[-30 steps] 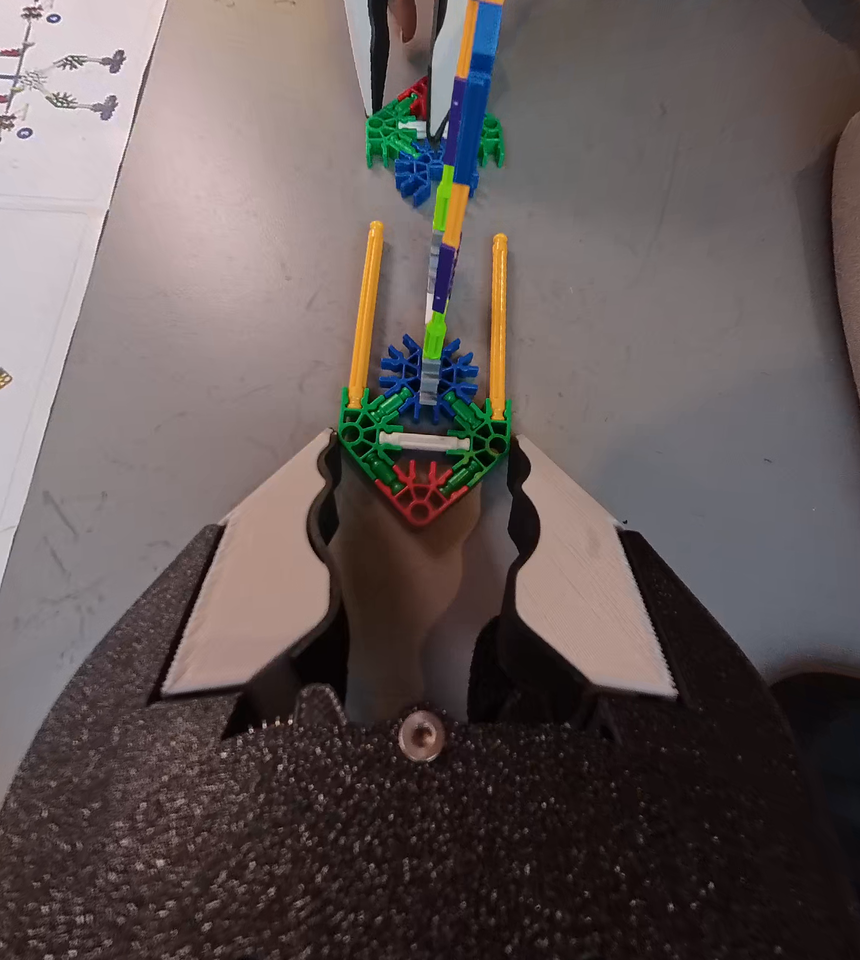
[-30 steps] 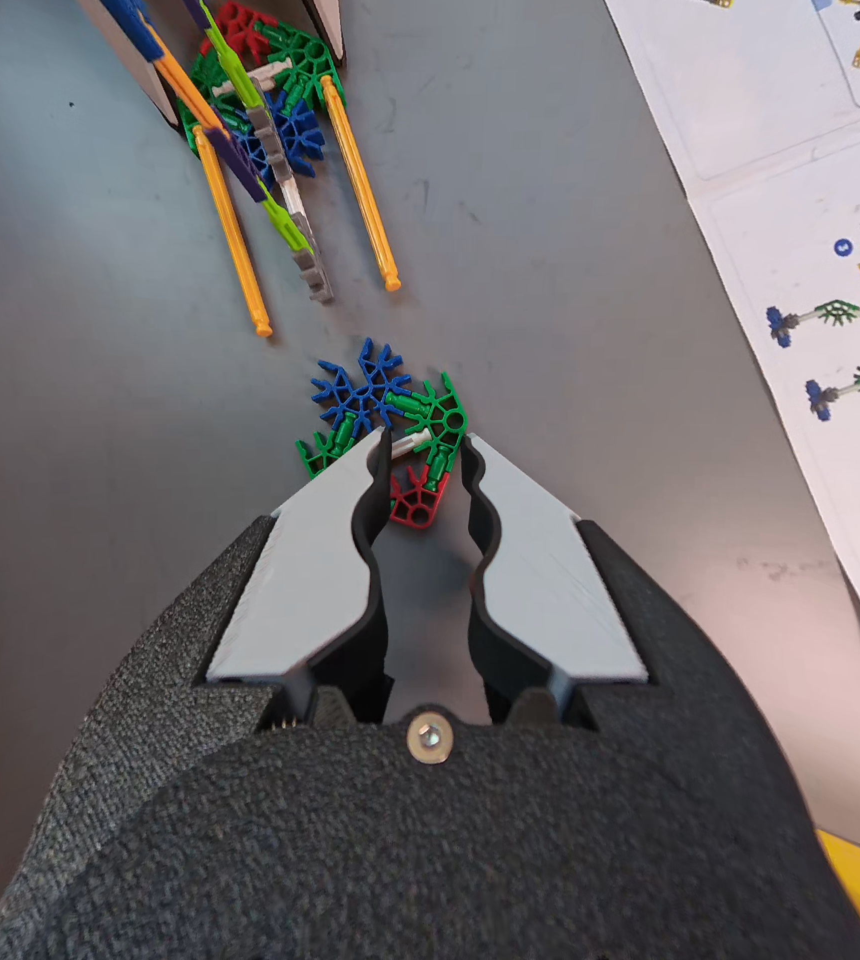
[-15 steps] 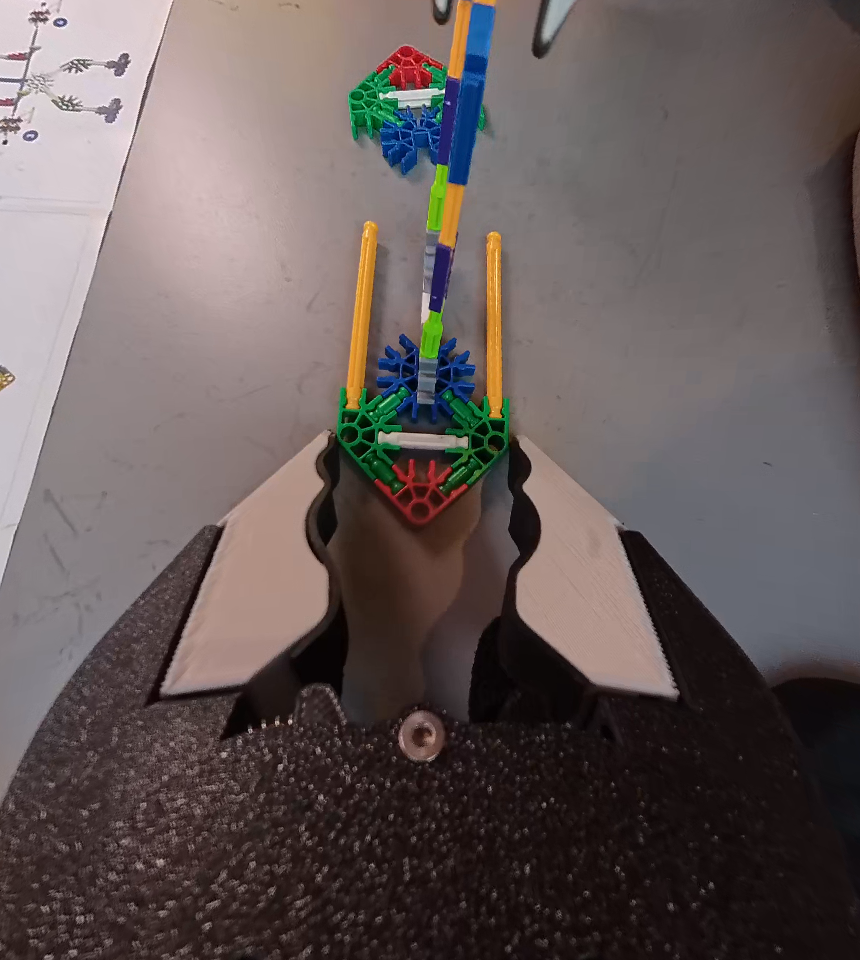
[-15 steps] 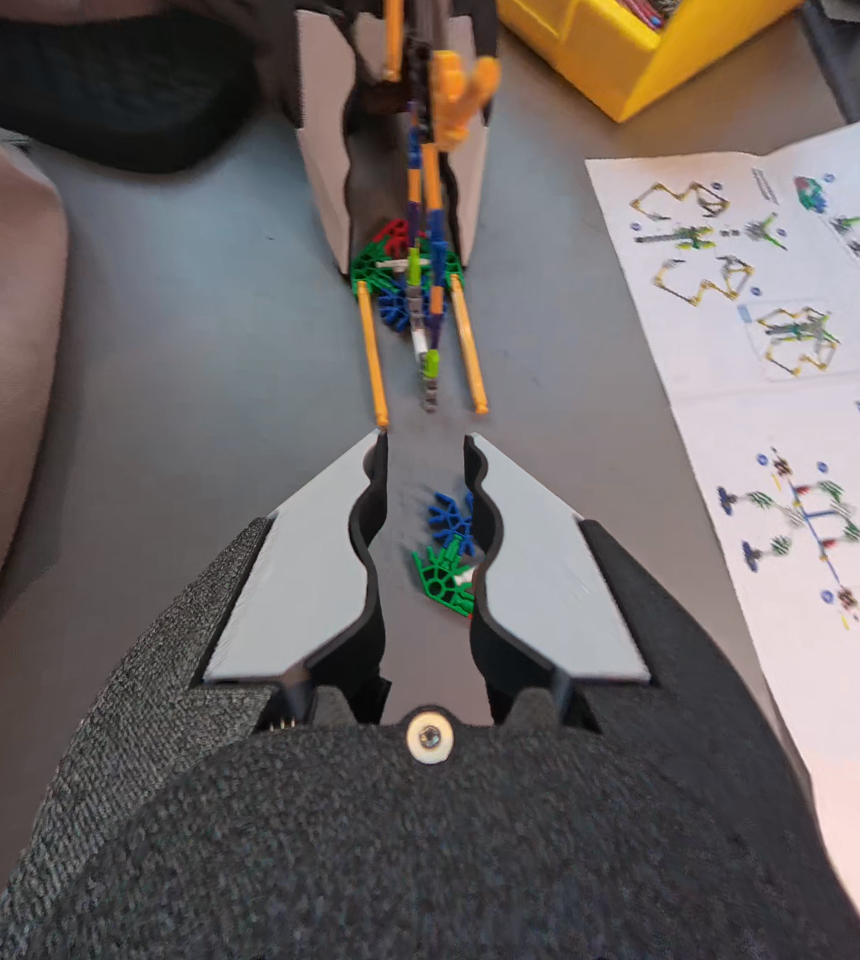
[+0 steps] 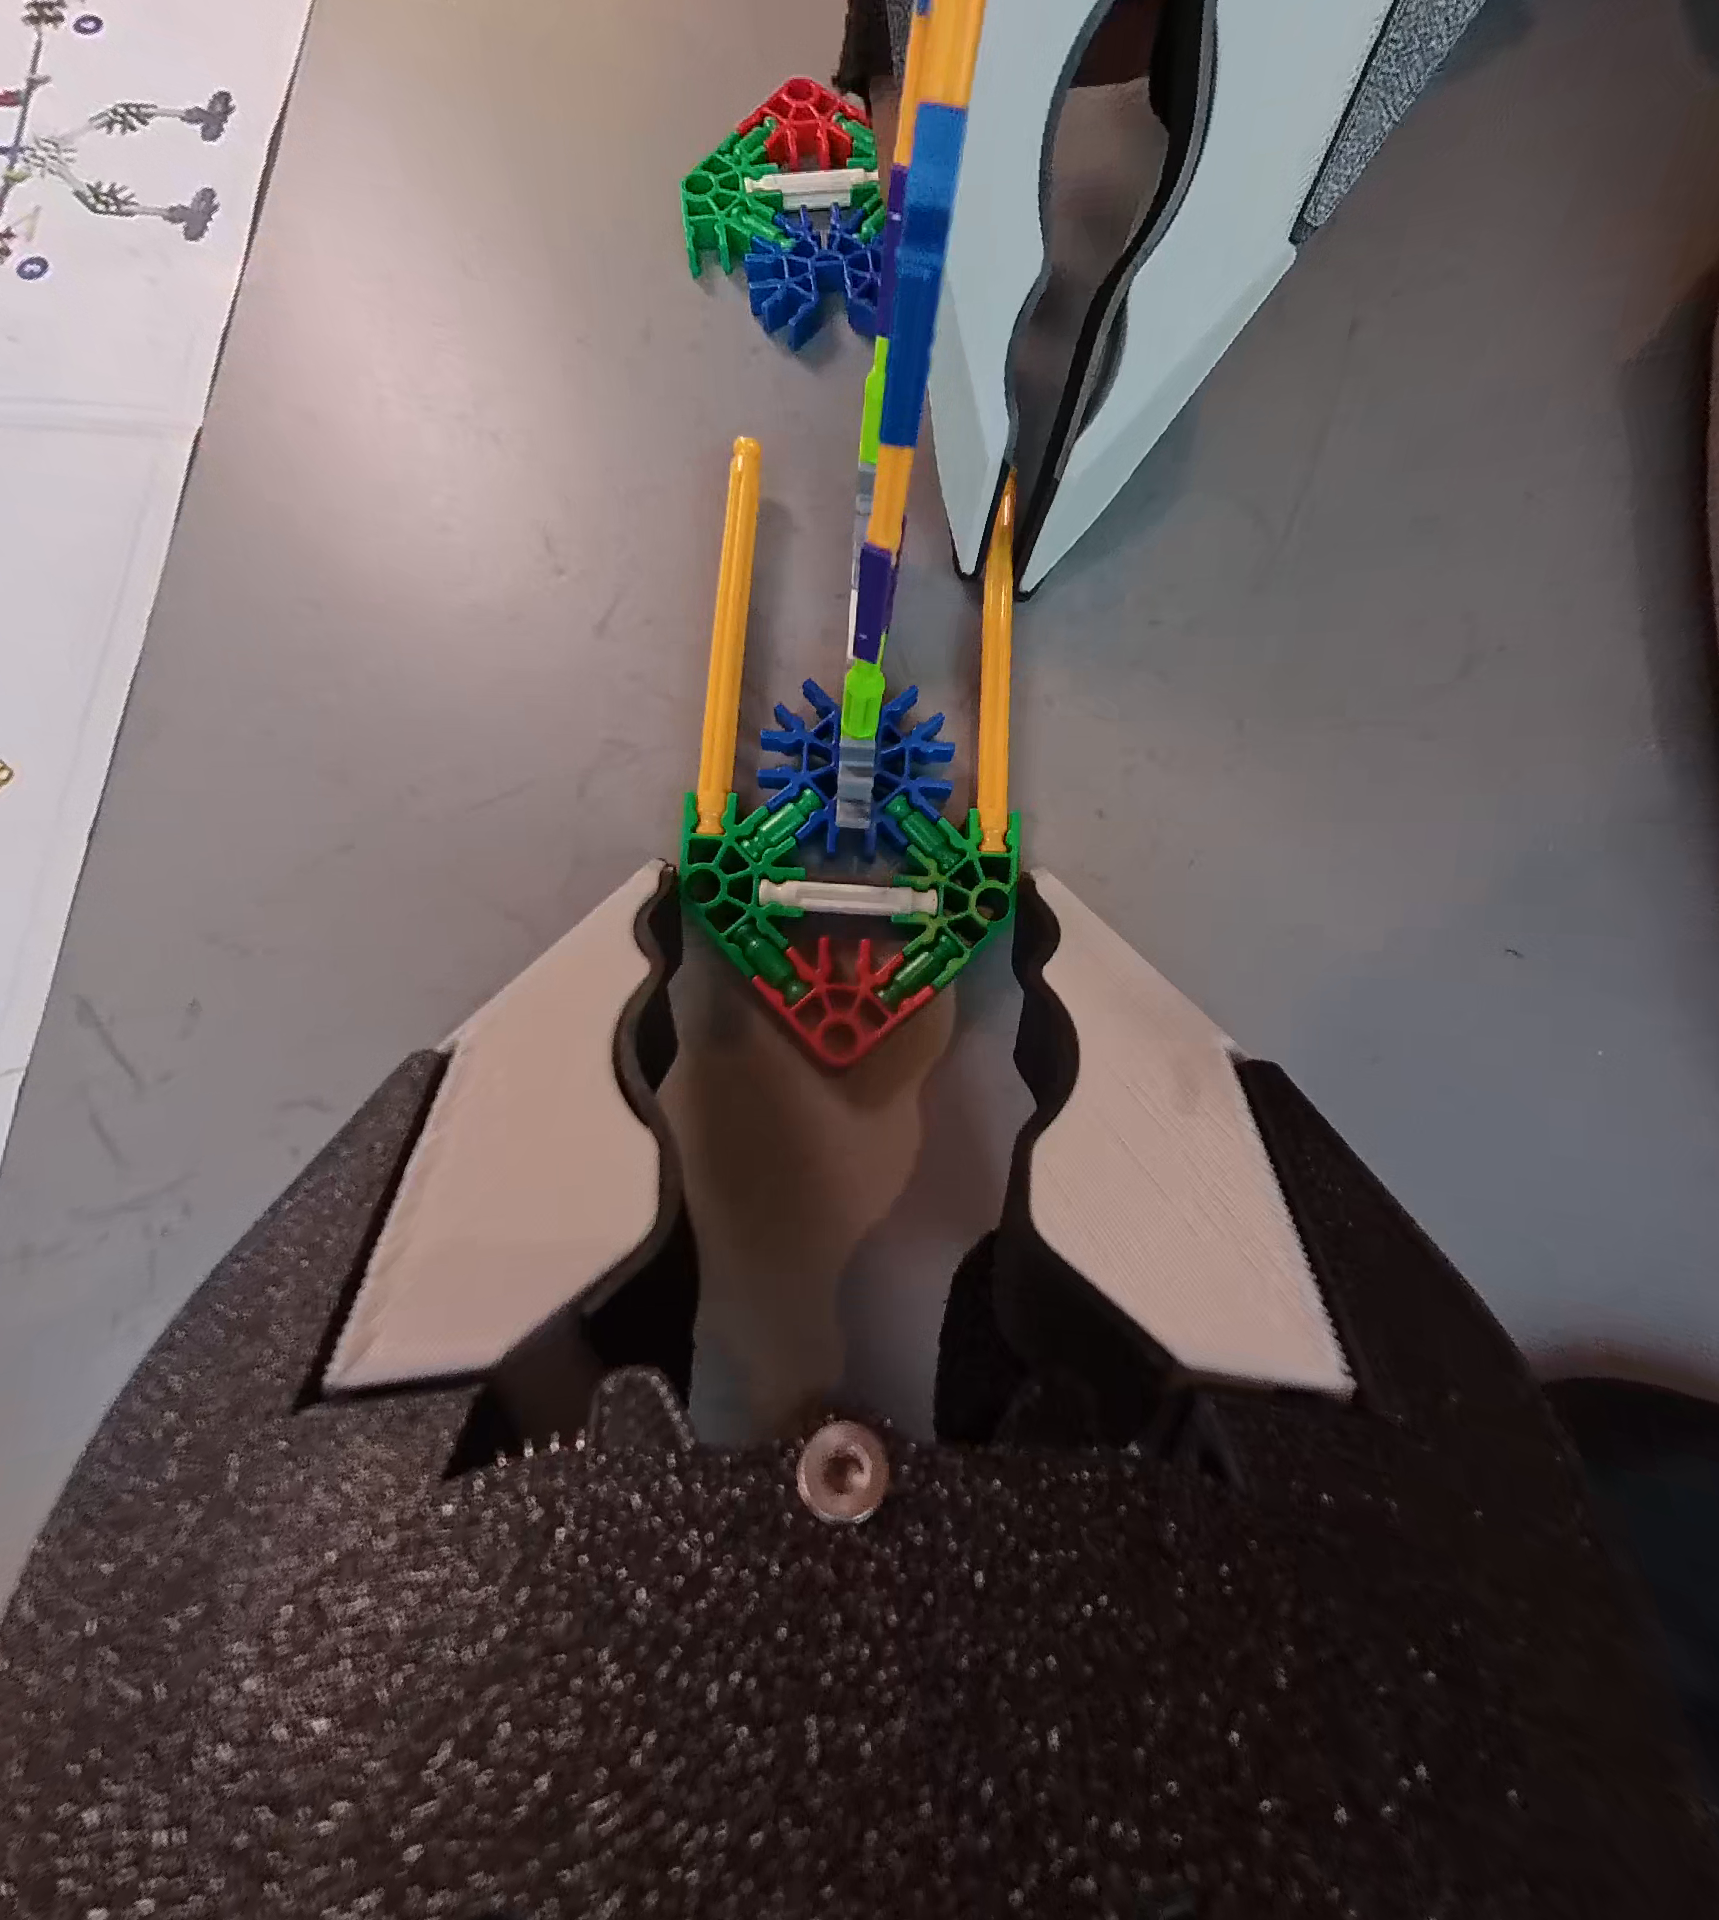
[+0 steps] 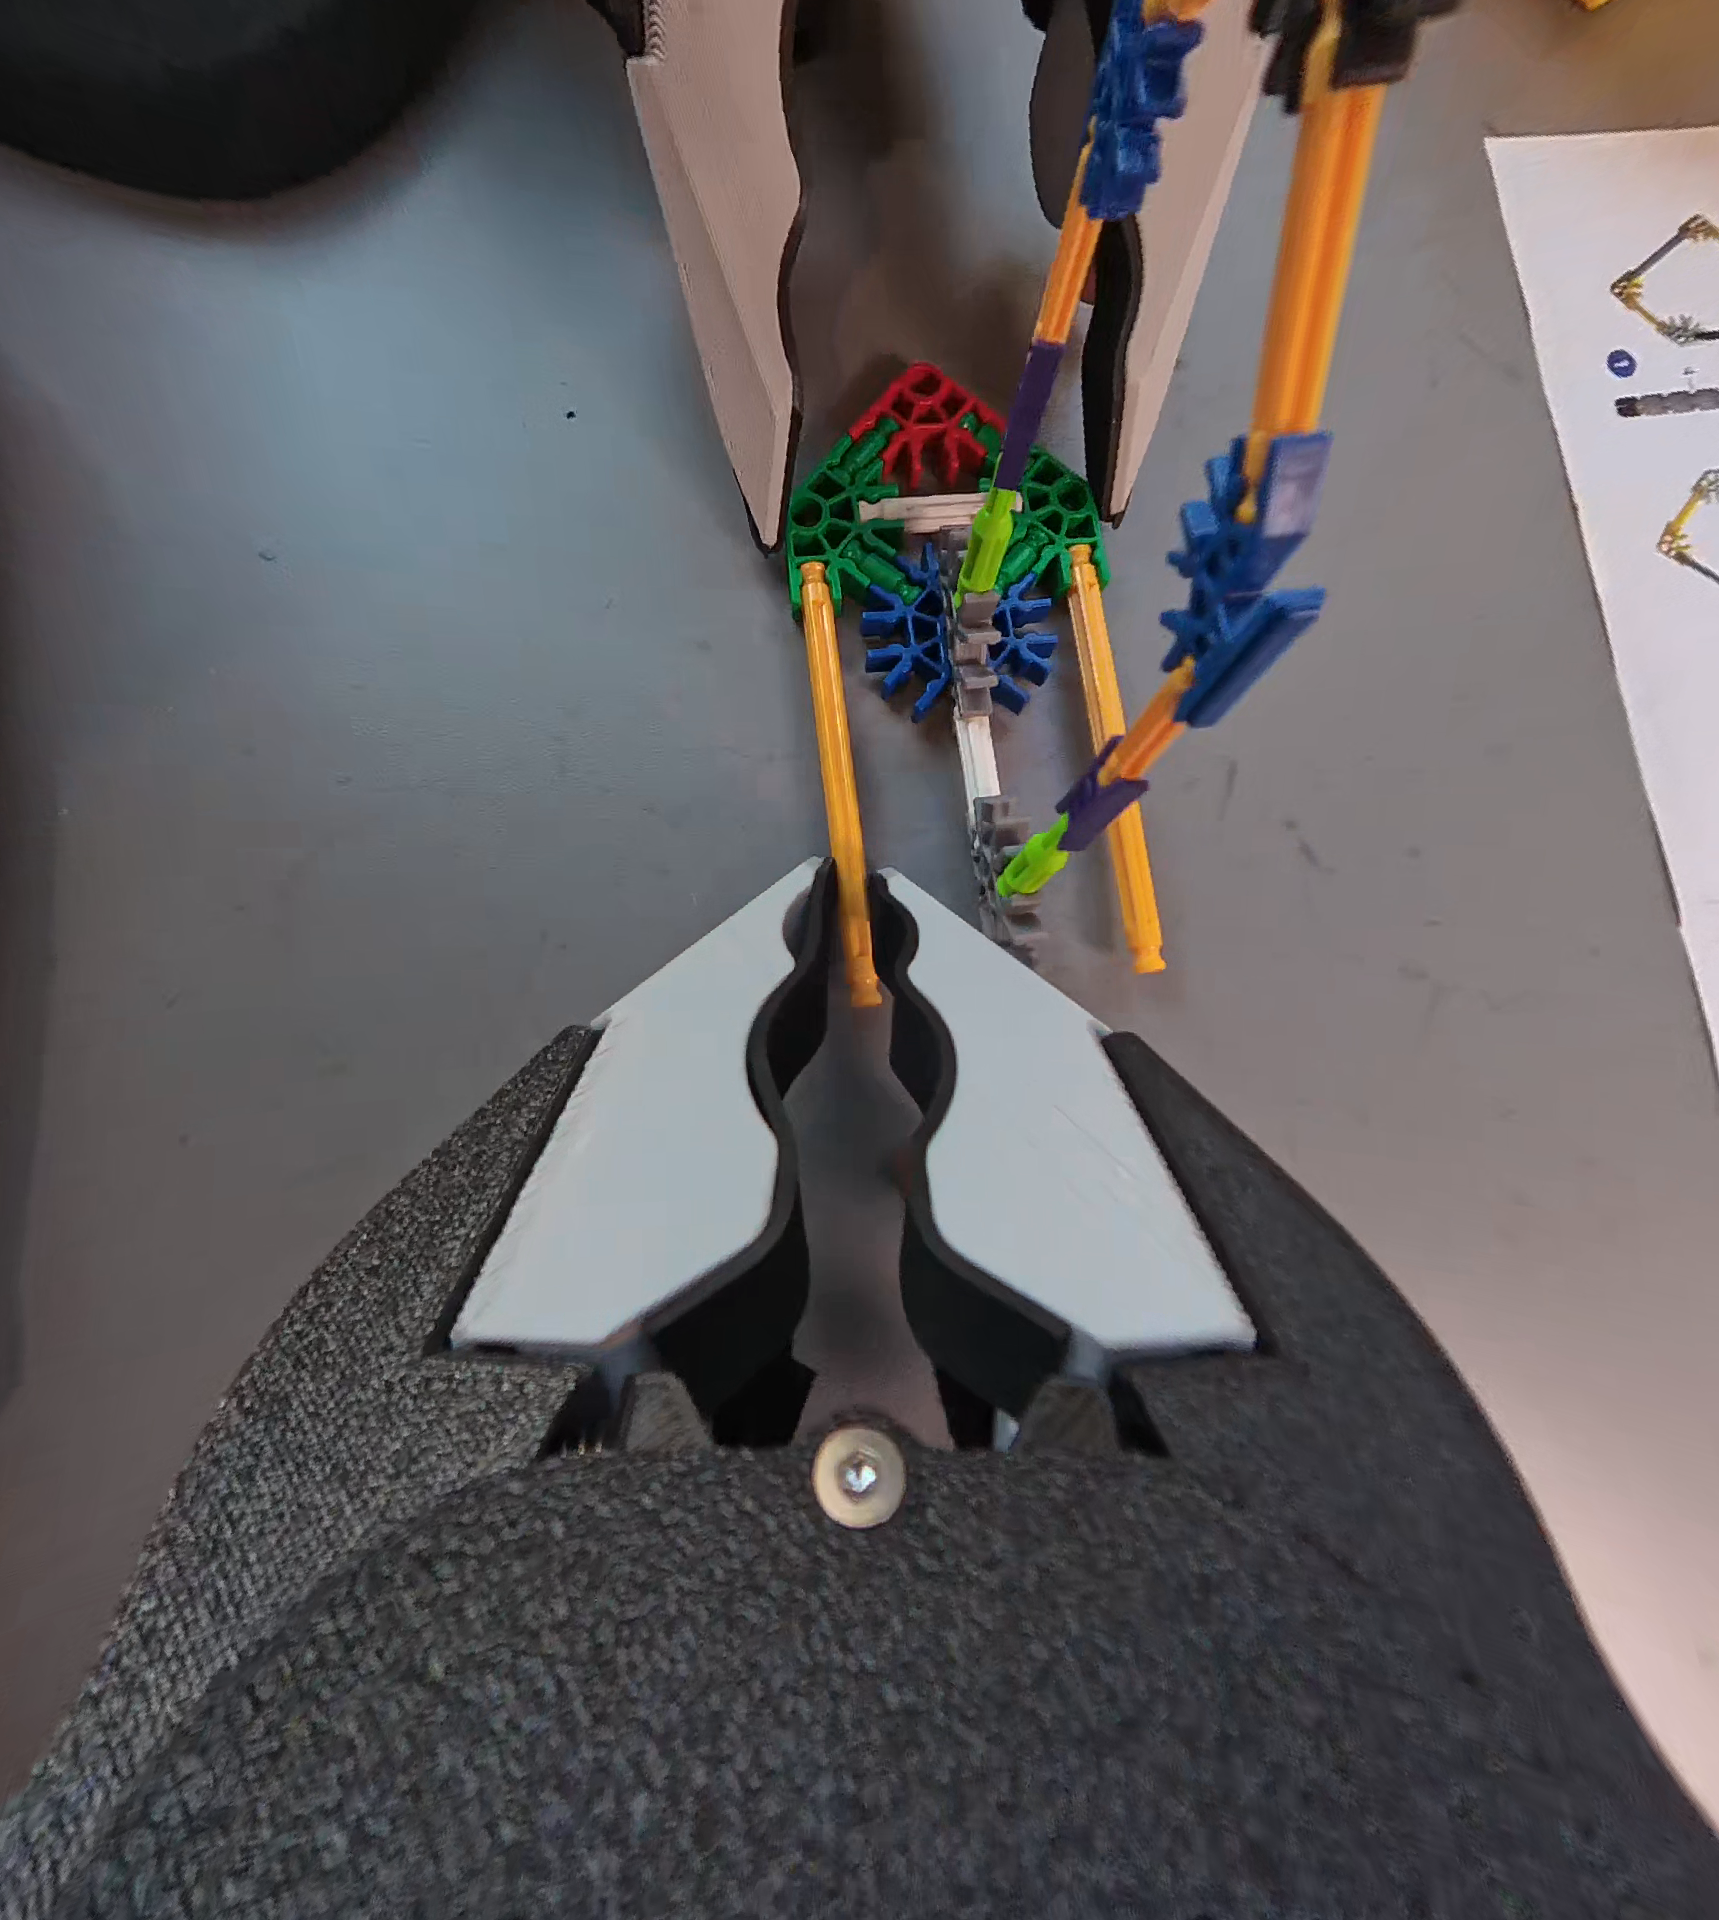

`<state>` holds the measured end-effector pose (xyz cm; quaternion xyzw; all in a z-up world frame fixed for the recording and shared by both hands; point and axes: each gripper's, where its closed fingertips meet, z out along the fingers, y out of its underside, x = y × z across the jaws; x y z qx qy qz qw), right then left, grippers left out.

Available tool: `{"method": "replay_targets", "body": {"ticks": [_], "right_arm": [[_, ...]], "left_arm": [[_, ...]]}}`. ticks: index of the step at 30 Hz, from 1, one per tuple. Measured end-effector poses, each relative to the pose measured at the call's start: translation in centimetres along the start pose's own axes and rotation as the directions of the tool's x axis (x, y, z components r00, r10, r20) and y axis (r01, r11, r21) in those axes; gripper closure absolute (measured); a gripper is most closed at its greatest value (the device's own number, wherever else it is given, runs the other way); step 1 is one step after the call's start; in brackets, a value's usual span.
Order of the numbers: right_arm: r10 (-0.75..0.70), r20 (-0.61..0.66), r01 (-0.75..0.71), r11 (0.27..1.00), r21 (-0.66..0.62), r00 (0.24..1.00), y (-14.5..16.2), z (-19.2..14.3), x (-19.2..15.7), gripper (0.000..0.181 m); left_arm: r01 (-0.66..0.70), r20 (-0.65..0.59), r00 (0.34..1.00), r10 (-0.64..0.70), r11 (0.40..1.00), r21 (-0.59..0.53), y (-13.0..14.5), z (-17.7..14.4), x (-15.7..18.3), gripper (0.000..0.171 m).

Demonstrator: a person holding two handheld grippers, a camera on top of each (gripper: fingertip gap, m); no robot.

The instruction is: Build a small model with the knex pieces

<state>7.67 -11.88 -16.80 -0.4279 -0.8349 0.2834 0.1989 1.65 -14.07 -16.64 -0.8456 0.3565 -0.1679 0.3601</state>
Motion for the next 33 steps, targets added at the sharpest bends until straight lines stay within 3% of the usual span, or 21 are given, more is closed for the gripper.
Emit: {"method": "replay_targets", "body": {"ticks": [7, 16, 22, 24, 33], "right_arm": [[0.094, 0.01, -0.094, 0.995, 0.03, 0.996, -0.6, -0.7, 0.2, 0.179], [0.095, -0.034, -0.093, 0.994, 0.054, 0.995, -1.6, -1.9, 0.6, 0.178], [0.077, 0.004, -0.077, 0.996, 0.034, 0.997, 0.7, -0.7, 0.3, 0.176], [0.051, -0.016, -0.051, 0.999, -0.008, 0.999, 1.3, -1.0, 0.6, 0.17], [0.049, 0.002, -0.049, 0.998, -0.037, 0.999, 1.1, -1.0, 0.3, 0.177]], "left_arm": [[0.055, 0.025, 0.998, -0.054, 0.998, -0.04, -0.1, 0.2, -0.1, 0.107], [0.1, 0.041, 0.994, -0.097, 0.993, -0.06, -0.3, 0.4, -0.2, 0.107], [0.063, 0.04, 0.997, -0.06, 0.996, -0.062, -0.4, 0.7, 0.0, 0.107], [0.059, 0.034, 0.998, -0.057, 0.997, -0.051, -0.4, 0.6, 0.1, 0.107], [0.113, -0.037, 0.993, -0.111, 0.993, 0.029, -0.6, 0.1, 0.3, 0.106]]}}
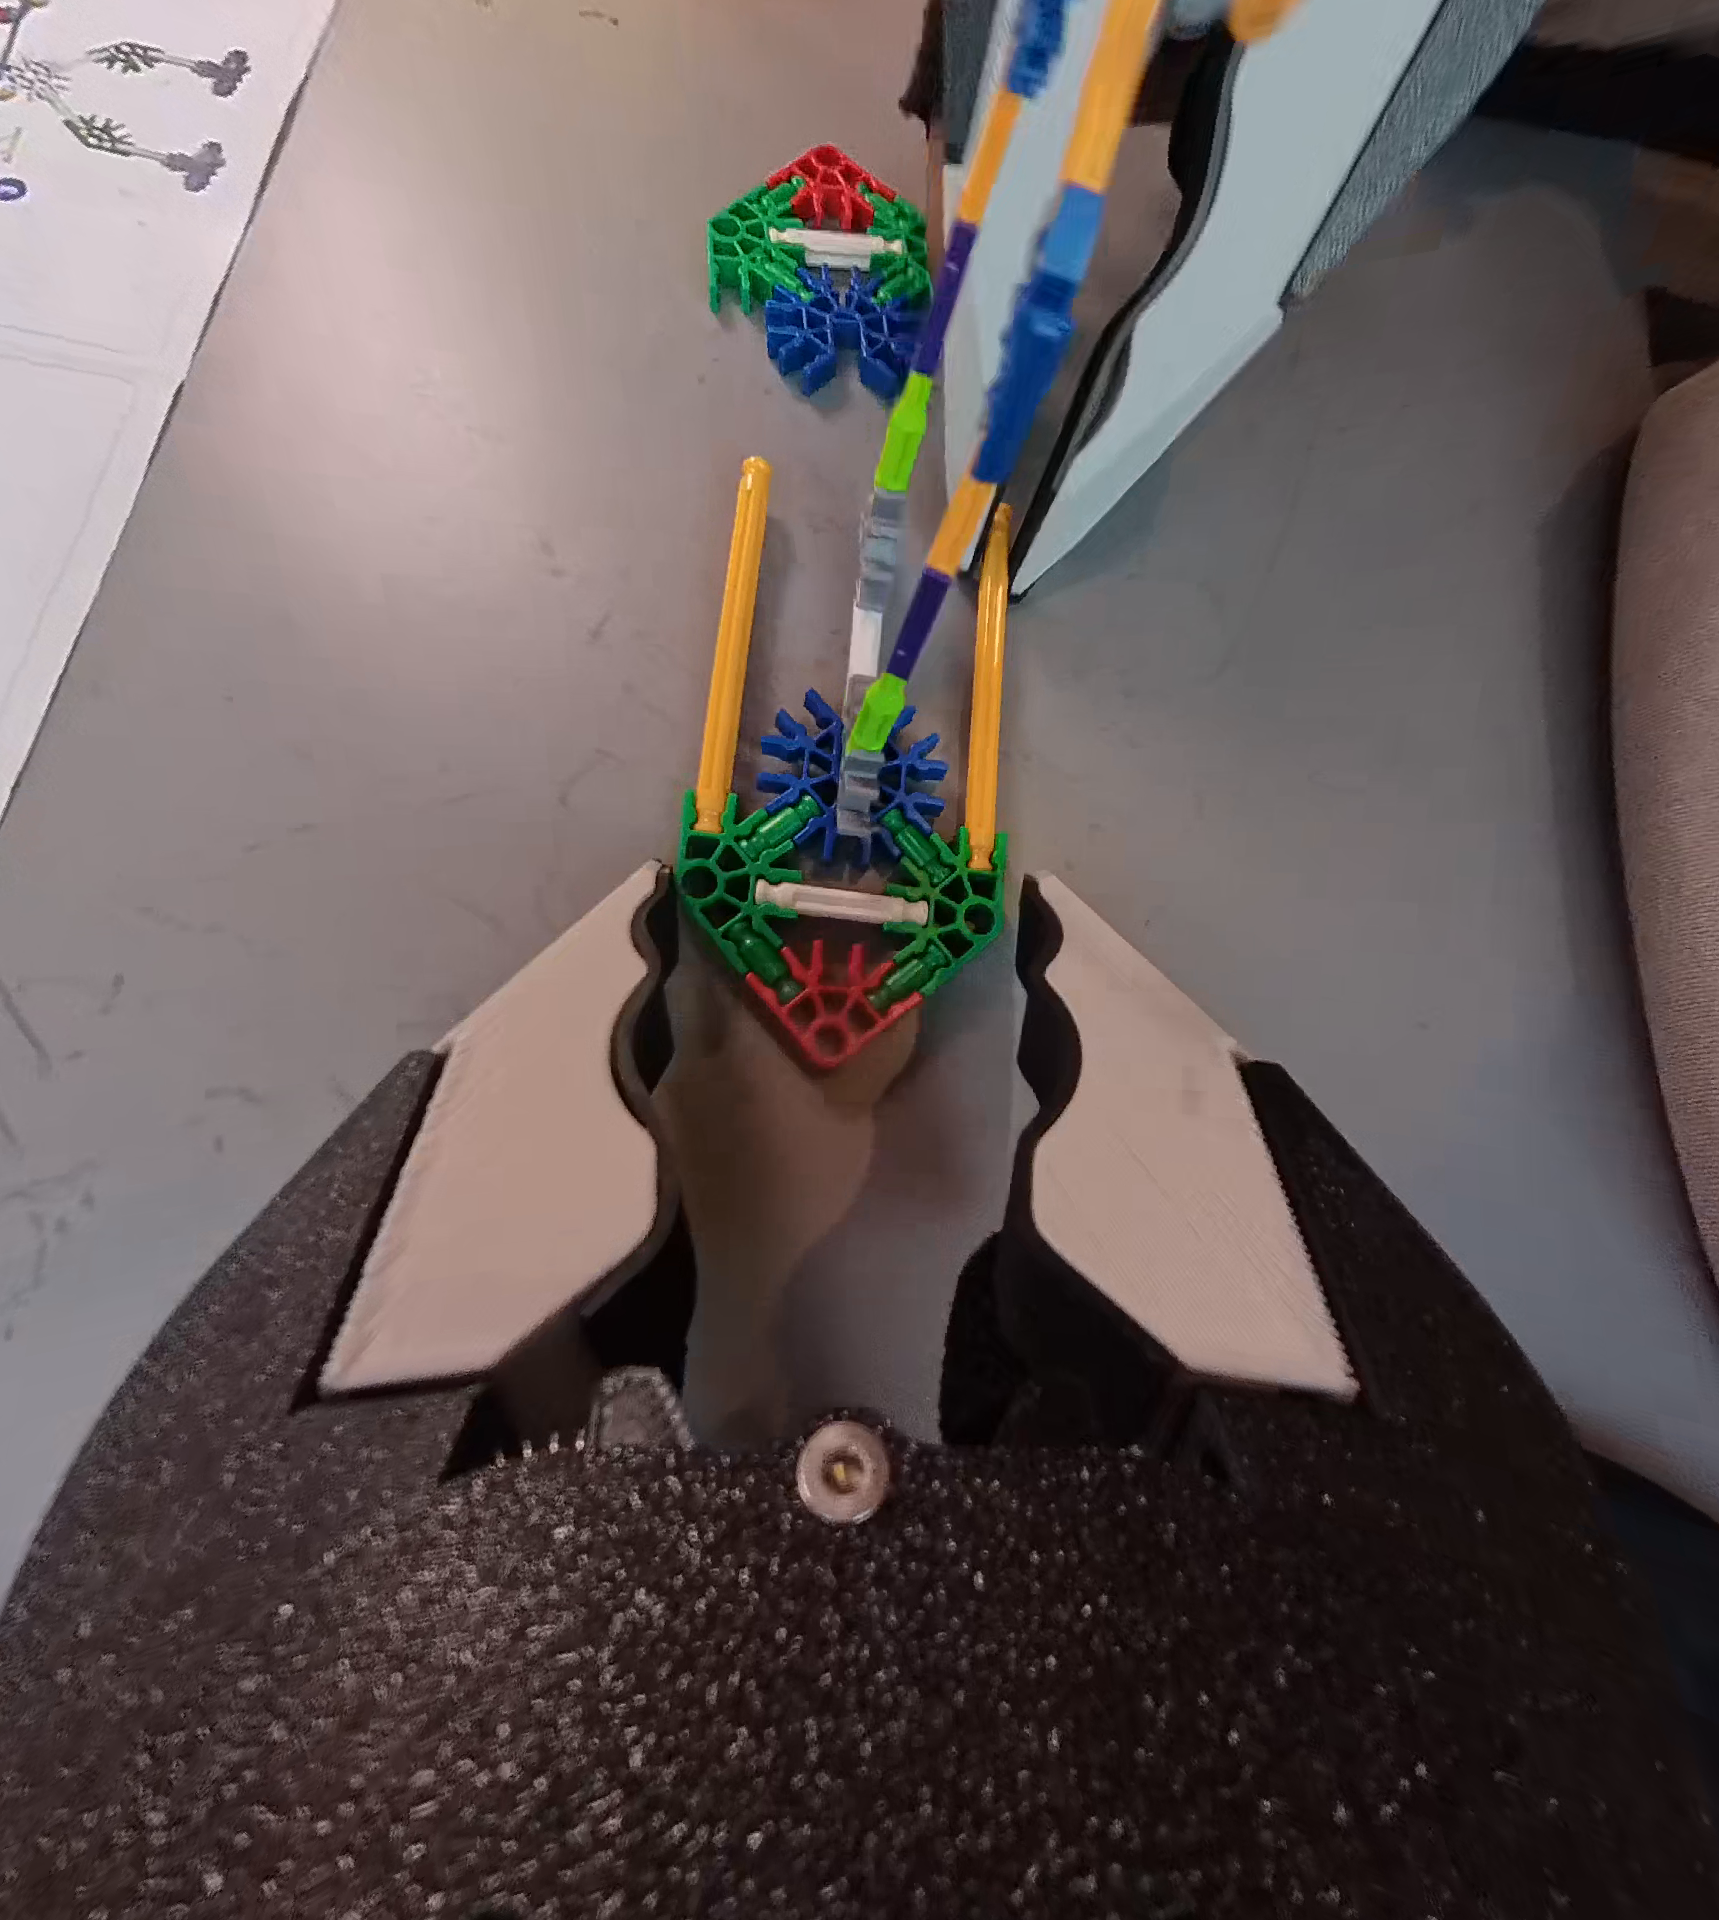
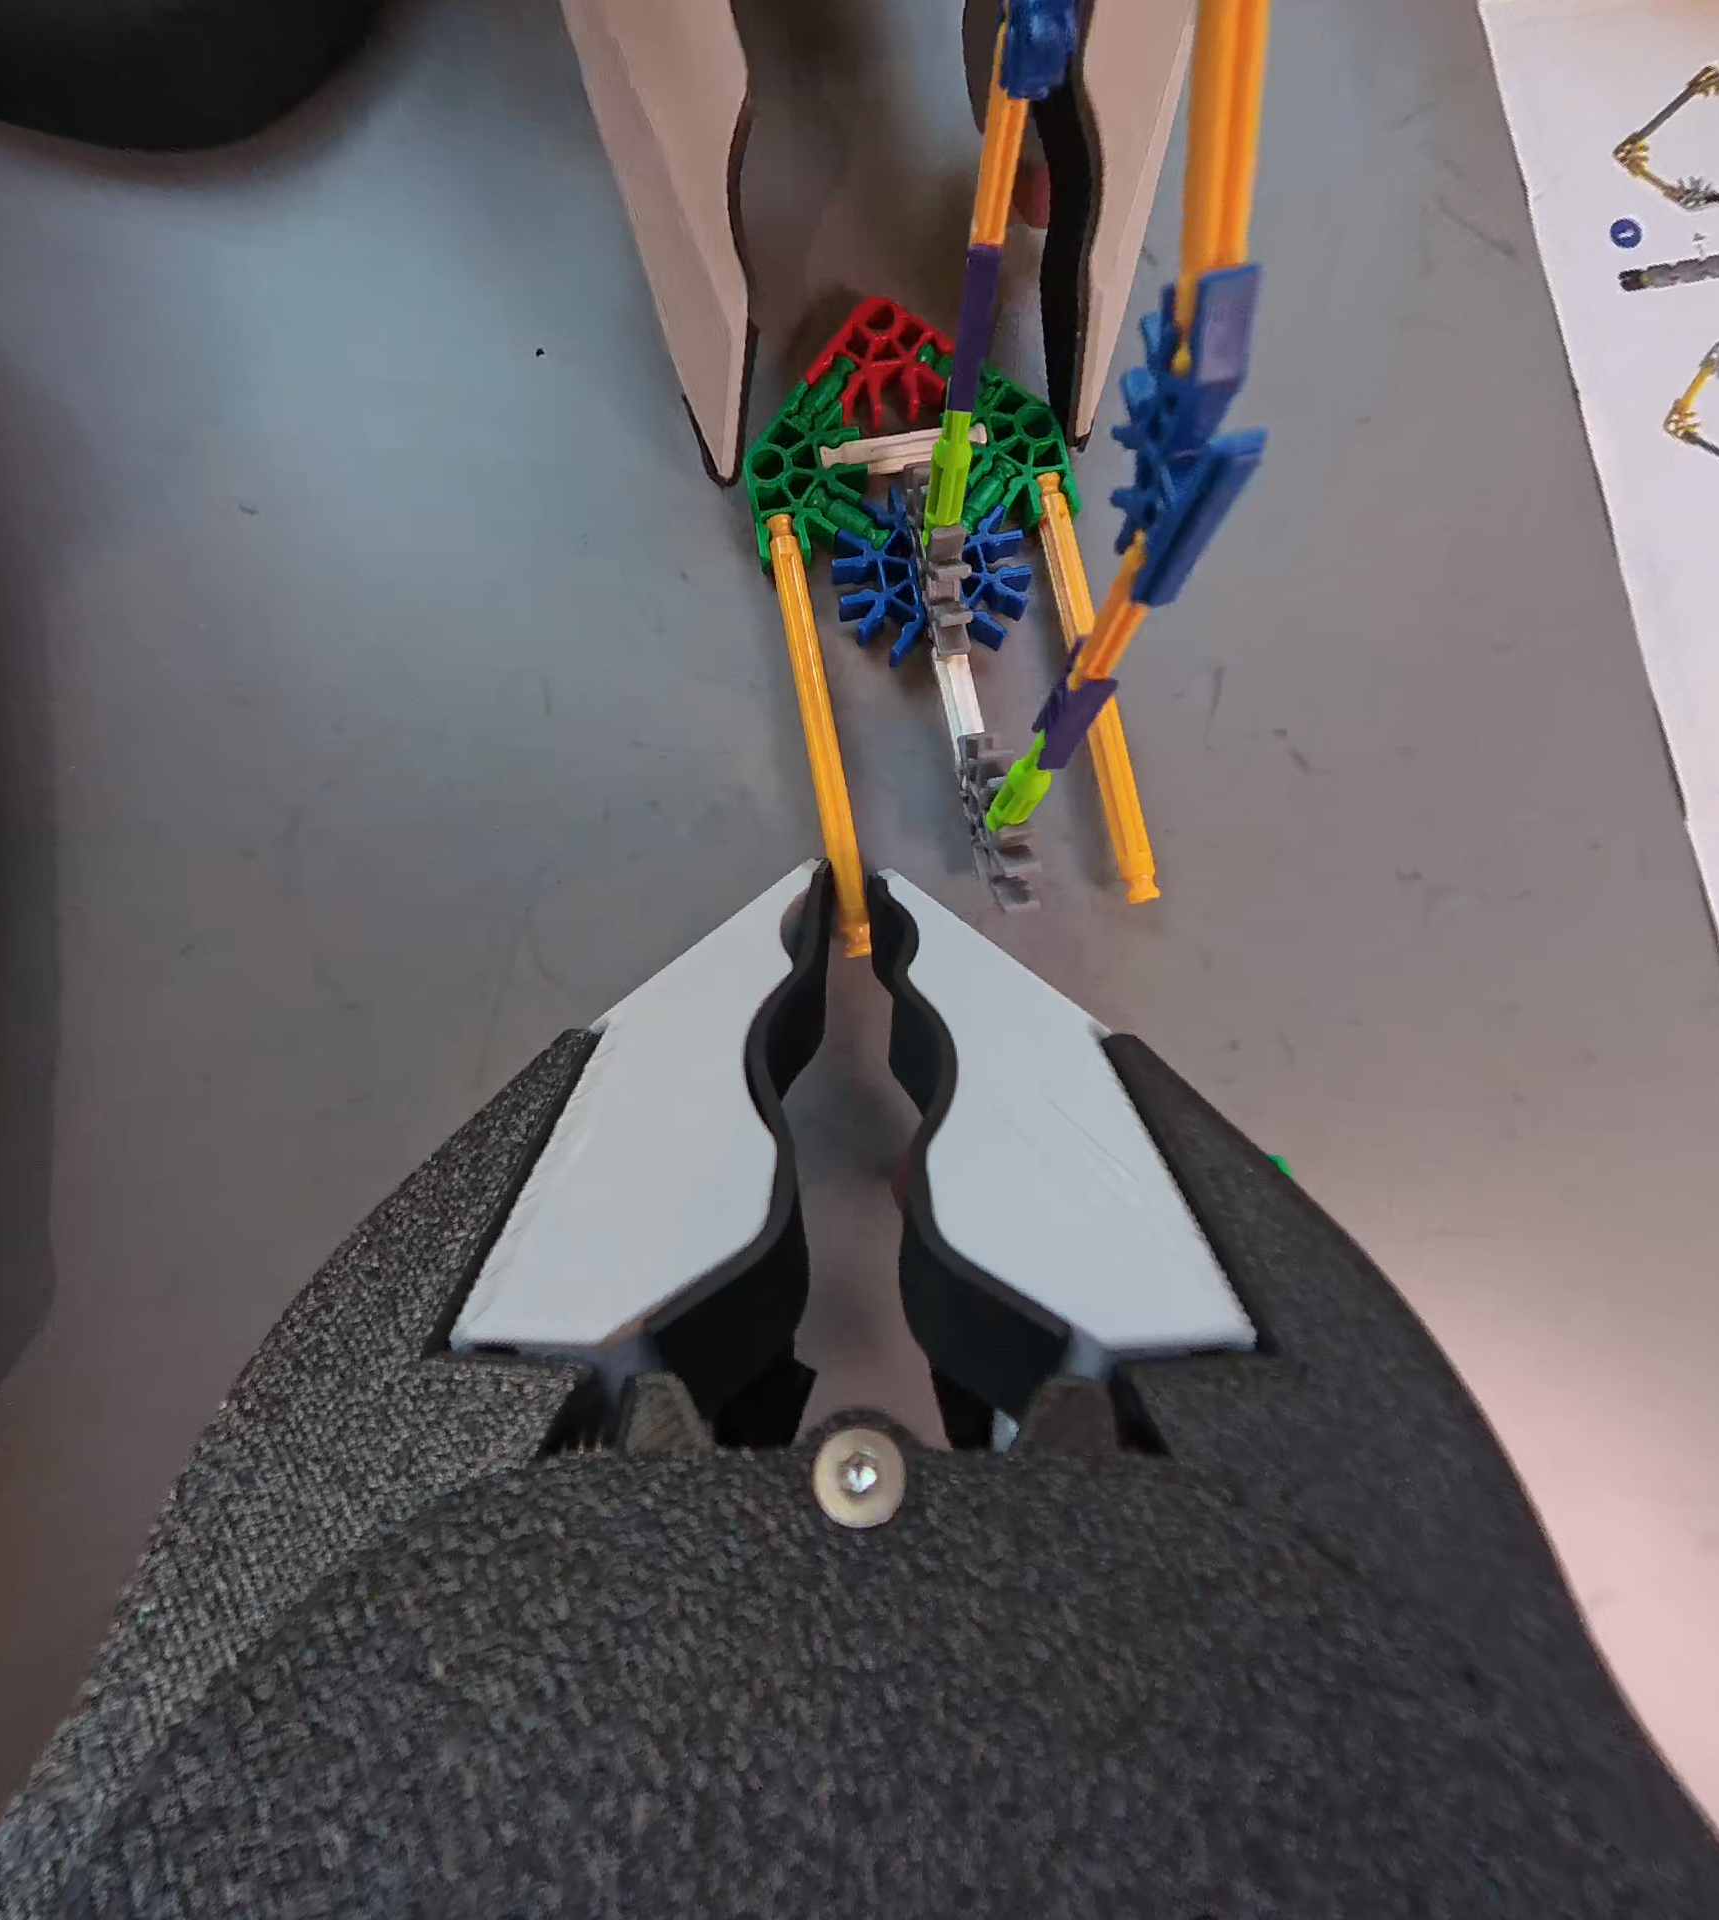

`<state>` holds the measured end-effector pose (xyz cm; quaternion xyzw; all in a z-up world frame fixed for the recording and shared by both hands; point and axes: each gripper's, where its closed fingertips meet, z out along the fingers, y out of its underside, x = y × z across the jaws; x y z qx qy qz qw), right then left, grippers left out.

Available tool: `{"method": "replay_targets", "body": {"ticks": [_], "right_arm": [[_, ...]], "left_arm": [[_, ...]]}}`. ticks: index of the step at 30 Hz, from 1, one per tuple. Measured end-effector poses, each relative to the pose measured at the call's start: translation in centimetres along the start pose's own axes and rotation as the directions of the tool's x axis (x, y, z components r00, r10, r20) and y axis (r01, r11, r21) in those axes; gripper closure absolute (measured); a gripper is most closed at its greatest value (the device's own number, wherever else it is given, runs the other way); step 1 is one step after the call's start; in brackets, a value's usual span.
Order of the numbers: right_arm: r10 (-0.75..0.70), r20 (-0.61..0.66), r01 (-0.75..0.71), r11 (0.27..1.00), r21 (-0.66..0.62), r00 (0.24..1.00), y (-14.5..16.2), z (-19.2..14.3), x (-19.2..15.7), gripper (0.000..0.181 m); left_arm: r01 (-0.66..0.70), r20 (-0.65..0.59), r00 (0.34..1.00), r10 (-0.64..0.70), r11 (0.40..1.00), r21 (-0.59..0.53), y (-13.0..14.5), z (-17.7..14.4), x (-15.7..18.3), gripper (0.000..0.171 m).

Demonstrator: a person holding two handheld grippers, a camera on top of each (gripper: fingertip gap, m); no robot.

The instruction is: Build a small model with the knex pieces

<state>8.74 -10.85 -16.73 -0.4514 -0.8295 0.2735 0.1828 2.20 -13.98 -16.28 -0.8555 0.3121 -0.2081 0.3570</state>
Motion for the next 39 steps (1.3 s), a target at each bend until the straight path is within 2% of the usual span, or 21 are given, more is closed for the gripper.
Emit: {"method": "replay_targets", "body": {"ticks": [2, 4, 9, 13, 17, 19, 23, 25, 29, 31, 32, 33, 36, 39], "right_arm": [[-0.012, -0.006, 0.013, 1.0, 0.013, 1.0, 0.0, 0.0, -0.1, 0.178], [-0.021, -0.024, 0.022, 0.999, 0.026, 0.999, -0.2, -0.3, 0.1, 0.178], [-0.065, -0.004, 0.065, 0.997, 0.029, 0.998, -0.3, -0.7, -0.4, 0.178], [-0.058, 0.001, 0.057, 0.996, 0.071, 0.998, -0.7, -1.1, -0.4, 0.178], [-0.047, 0.004, 0.046, 0.994, 0.099, 0.999, -1.1, -1.4, -0.4, 0.178], [-0.044, 0.02, 0.041, 0.993, 0.114, 0.999, -1.2, -1.5, -0.6, 0.178], [-0.058, 0.043, 0.052, 0.99, 0.129, 0.997, -1.2, -1.7, -1.1, 0.178], [-0.058, 0.068, 0.047, 0.988, 0.148, 0.996, -1.5, -1.8, -1.4, 0.178], [-0.045, 0.086, 0.03, 0.986, 0.163, 0.995, -1.8, -2.1, -1.5, 0.177], [-0.029, 0.105, 0.008, 0.981, 0.192, 0.994, -2.3, -2.6, -1.6, 0.177], [-0.019, 0.118, -0.006, 0.978, 0.207, 0.993, -2.6, -2.8, -1.7, 0.177], [-0.008, 0.119, -0.018, 0.976, 0.215, 0.993, -2.8, -3.0, -1.6, 0.177], [0.07, 0.154, -0.105, 0.967, 0.232, 0.986, -3.1, -3.6, -1.1, 0.177], [0.17, 0.263, -0.246, 0.925, 0.288, 0.949, -4.1, -4.3, -1.1, 0.177]], "left_arm": [[0.075, -0.015, 0.997, -0.074, 0.996, 0.056, -0.6, -0.6, -0.5, 0.11], [0.123, 0.005, 0.992, -0.123, 0.991, 0.059, -0.6, -0.7, -1.2, 0.121], [0.131, 0.073, 0.988, -0.133, 0.991, 0.036, -0.3, -0.6, -1.9, 0.149], [0.124, 0.104, 0.987, -0.126, 0.992, 0.019, -0.1, -0.7, -2.1, 0.154], [0.048, 0.161, 0.986, -0.043, 0.999, -0.027, -0.1, -0.8, -2.1, 0.154], [0.004, 0.171, 0.985, -0.001, 1.0, -0.014, -0.4, -1.1, -2.0, 0.154], [-0.065, 0.115, 0.992, 0.06, 0.997, 0.048, -1.2, -1.4, -0.6, 0.144], [-0.093, 0.076, 0.993, 0.09, 0.995, 0.034, -0.8, -0.8, 0.4, 0.136], [-0.093, 0.058, 0.994, 0.091, 0.995, 0.04, -0.6, -0.5, 0.9, 0.135], [-0.088, 0.038, 0.996, 0.086, 0.995, 0.057, -0.7, -0.8, 1.1, 0.125], [-0.091, 0.017, 0.996, 0.09, 0.994, 0.06, -0.6, -1.0, 1.4, 0.111], [-0.094, 0.004, 0.996, 0.094, 0.994, 0.06, -0.5, -1.2, 1.6, 0.109], [-0.142, 0.031, 0.99, 0.14, 0.987, 0.071, -0.6, -1.6, 1.9, 0.11], [-0.245, 0.145, 0.961, 0.235, 0.968, 0.06, -1.0, -1.6, 1.4, 0.125]]}}
